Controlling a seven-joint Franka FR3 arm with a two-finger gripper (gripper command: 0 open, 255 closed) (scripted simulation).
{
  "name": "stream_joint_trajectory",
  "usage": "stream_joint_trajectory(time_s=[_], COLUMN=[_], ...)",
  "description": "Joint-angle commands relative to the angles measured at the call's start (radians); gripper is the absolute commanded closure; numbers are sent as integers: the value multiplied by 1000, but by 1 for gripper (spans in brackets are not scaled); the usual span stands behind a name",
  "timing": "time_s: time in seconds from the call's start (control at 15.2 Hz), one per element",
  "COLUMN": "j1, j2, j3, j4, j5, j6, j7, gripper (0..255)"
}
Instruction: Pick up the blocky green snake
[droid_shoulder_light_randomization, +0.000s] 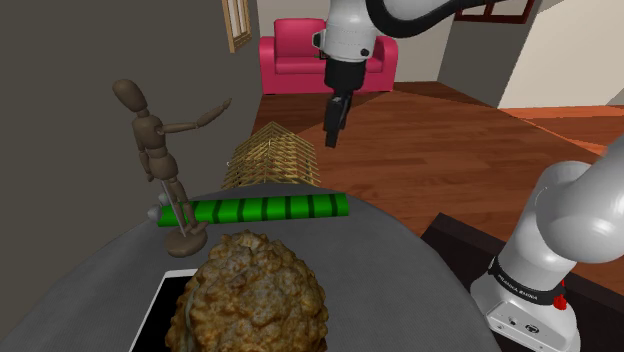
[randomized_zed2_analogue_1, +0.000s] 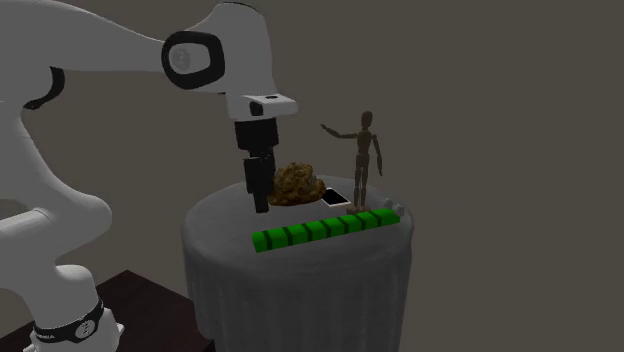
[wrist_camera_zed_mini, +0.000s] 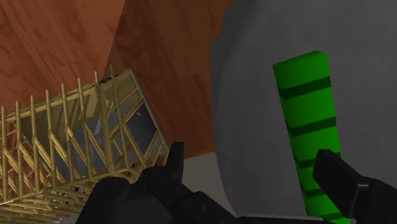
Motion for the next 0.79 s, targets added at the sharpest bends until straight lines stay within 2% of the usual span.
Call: stream_joint_trajectory(time_s=[0.0, 0.33, 0.73], j1=[9, 37, 94], j2=[68, 235, 452], j3=[35, 114, 189], j4=[40, 147, 304], j5=[-21, -95, -225], j6=[24, 60, 70], j7=[14, 59, 125], gripper=[0, 0, 0])
